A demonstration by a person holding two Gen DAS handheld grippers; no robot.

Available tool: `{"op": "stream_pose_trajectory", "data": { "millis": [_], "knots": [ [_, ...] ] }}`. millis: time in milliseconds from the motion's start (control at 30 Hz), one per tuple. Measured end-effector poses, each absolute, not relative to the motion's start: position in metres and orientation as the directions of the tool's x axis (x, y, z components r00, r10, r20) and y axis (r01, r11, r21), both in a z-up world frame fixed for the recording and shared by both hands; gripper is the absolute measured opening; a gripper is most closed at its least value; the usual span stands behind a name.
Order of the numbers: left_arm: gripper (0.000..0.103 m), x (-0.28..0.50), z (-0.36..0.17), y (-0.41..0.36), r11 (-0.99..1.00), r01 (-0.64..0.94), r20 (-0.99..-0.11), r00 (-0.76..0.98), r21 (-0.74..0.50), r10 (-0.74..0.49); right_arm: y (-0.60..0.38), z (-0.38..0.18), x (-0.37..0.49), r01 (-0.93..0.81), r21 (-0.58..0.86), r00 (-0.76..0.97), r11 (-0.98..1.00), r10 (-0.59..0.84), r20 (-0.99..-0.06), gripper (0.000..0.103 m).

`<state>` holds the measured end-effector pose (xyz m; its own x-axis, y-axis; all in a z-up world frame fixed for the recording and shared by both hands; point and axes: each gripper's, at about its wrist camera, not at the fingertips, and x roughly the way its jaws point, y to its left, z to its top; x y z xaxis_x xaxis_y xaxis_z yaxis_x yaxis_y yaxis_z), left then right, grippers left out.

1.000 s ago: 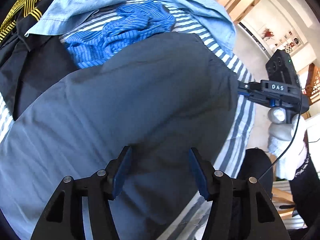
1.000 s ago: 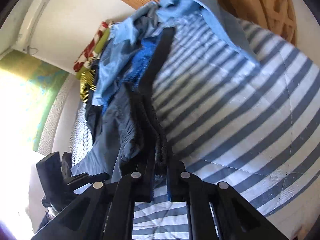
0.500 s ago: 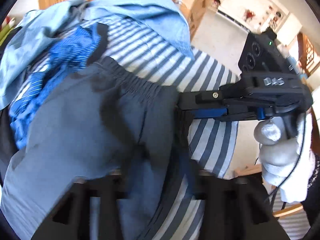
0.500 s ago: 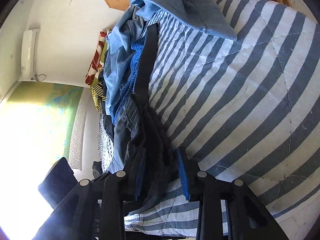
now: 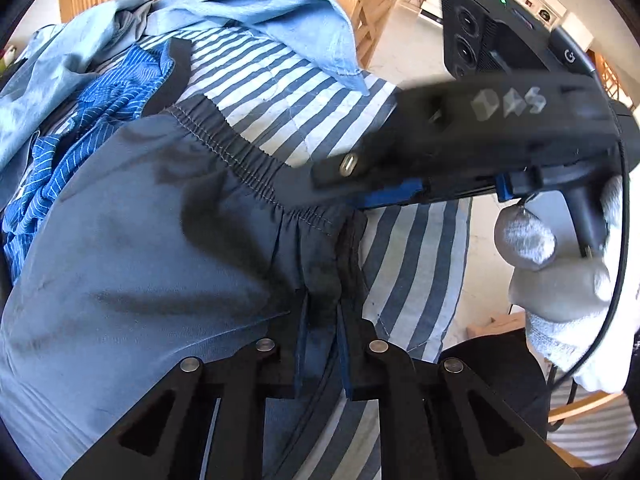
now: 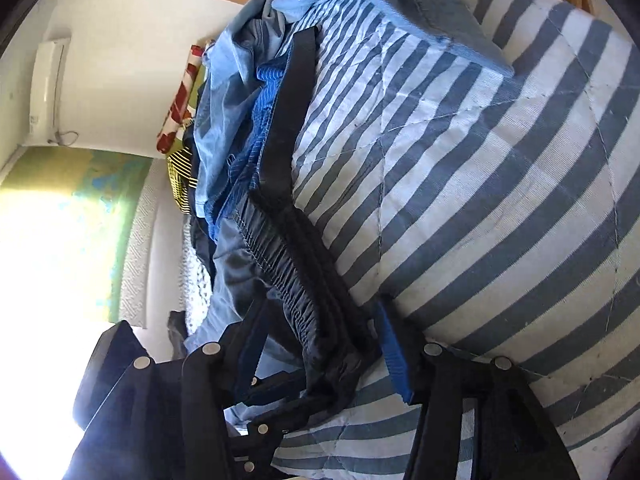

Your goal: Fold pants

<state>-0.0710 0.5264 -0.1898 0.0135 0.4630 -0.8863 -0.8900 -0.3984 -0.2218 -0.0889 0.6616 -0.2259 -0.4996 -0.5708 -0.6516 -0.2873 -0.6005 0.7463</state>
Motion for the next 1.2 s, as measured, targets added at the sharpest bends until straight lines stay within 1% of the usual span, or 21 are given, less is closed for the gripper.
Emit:
{"op": "stream_pose_trajectory", "data": {
  "millis": [67, 100, 133, 167, 233, 267, 333, 367, 400, 467, 533, 600, 633, 667, 767, 967, 1000, 1033, 1067, 1133, 1200],
  "knots": [
    [0.029, -0.07, -0.189, 0.526, -0.399, -0.888, -0.885, 0.019, -0.229, 0.465, 0.649, -0.217, -0.094, -0.297, 0.657, -0.454, -0.693, -0.503, -0.736, 0.043],
    [0.049, -0.068, -0.189, 0.527, -0.398, -0.888, -0.885, 0.022, -0.231, 0.466, 0.644, -0.214, -0.096, -0.306, 0.614, -0.434, -0.727, -0.467, -0.77, 0.036],
    [0.057, -0.067, -0.189, 0.529, -0.399, -0.888, -0.883, 0.015, -0.228, 0.469, 0.641, -0.213, -0.097, -0.312, 0.584, -0.42, -0.75, -0.442, -0.793, 0.031],
    [0.063, -0.065, -0.188, 0.531, -0.4, -0.889, -0.879, 0.007, -0.223, 0.476, 0.64, -0.212, -0.098, -0.315, 0.567, -0.41, -0.761, -0.43, -0.804, 0.027],
    [0.063, -0.059, -0.191, 0.538, -0.396, -0.9, -0.882, -0.028, -0.184, 0.471, 0.64, -0.212, -0.1, -0.335, 0.568, -0.401, -0.752, -0.432, -0.808, 0.021],
    [0.062, -0.057, -0.193, 0.541, -0.399, -0.904, -0.882, -0.058, -0.153, 0.468, 0.642, -0.212, -0.1, -0.345, 0.577, -0.403, -0.74, -0.438, -0.804, 0.018],
    [0.037, -0.057, -0.195, 0.543, -0.428, -0.9, -0.883, -0.132, -0.084, 0.451, 0.644, -0.21, -0.102, -0.358, 0.605, -0.409, -0.712, -0.463, -0.786, 0.016],
    [0.021, -0.06, -0.195, 0.542, -0.444, -0.893, -0.883, -0.148, -0.075, 0.446, 0.646, -0.21, -0.101, -0.358, 0.618, -0.413, -0.699, -0.475, -0.777, 0.016],
    [0.013, -0.065, -0.194, 0.54, -0.454, -0.884, -0.883, -0.12, -0.113, 0.455, 0.647, -0.21, -0.099, -0.353, 0.628, -0.415, -0.694, -0.485, -0.77, 0.015],
    [0.006, -0.075, -0.191, 0.533, -0.474, -0.865, -0.876, -0.091, -0.166, 0.473, 0.648, -0.208, -0.097, -0.325, 0.63, -0.417, -0.706, -0.491, -0.765, 0.016],
    [0.005, -0.081, -0.186, 0.525, -0.485, -0.846, -0.857, -0.068, -0.223, 0.512, 0.65, -0.205, -0.094, -0.312, 0.635, -0.431, -0.707, -0.49, -0.758, 0.019],
    [0.005, -0.085, -0.18, 0.516, -0.488, -0.825, -0.83, -0.041, -0.286, 0.557, 0.656, -0.203, -0.089, -0.323, 0.635, -0.446, -0.701, -0.479, -0.756, 0.038],
    [0.005, -0.086, -0.177, 0.513, -0.486, -0.817, -0.818, -0.031, -0.309, 0.574, 0.659, -0.203, -0.087, -0.331, 0.641, -0.458, -0.693, -0.476, -0.751, 0.05],
    [0.005, -0.086, -0.176, 0.513, -0.481, -0.817, -0.813, -0.025, -0.319, 0.582, 0.663, -0.205, -0.085, -0.335, 0.661, -0.466, -0.671, -0.492, -0.735, 0.054],
    [0.005, -0.076, -0.172, 0.512, -0.458, -0.834, -0.808, -0.027, -0.306, 0.589, 0.667, -0.21, -0.084, -0.316, 0.747, -0.487, -0.585, -0.575, -0.657, 0.054],
    [0.005, -0.067, -0.169, 0.506, -0.435, -0.839, -0.807, 0.009, -0.328, 0.591, 0.645, -0.224, -0.104, -0.297, 0.774, -0.432, -0.56, -0.644, -0.631, 0.054],
    [0.008, -0.066, -0.17, 0.505, -0.428, -0.838, -0.816, 0.035, -0.338, 0.577, 0.64, -0.228, -0.107, -0.293, 0.779, -0.424, -0.554, -0.655, -0.625, 0.054],
    [0.012, -0.067, -0.168, 0.502, -0.431, -0.833, -0.825, 0.052, -0.346, 0.562, 0.637, -0.23, -0.109, -0.291, 0.783, -0.426, -0.55, -0.658, -0.62, 0.046],
    [0.019, -0.067, -0.166, 0.495, -0.434, -0.827, -0.83, 0.067, -0.356, 0.553, 0.633, -0.232, -0.111, -0.294, 0.775, -0.424, -0.56, -0.65, -0.631, 0.021],
    [0.044, -0.066, -0.154, 0.466, -0.436, -0.819, -0.824, 0.078, -0.374, 0.561, 0.628, -0.232, -0.111, -0.307, 0.751, -0.425, -0.584, -0.622, -0.658, 0.016],
    [0.057, -0.072, -0.139, 0.425, -0.465, -0.8, -0.803, 0.036, -0.38, 0.595, 0.631, -0.218, -0.104, -0.281, 0.747, -0.477, -0.602, -0.588, -0.653, 0.015]
  ]
}}
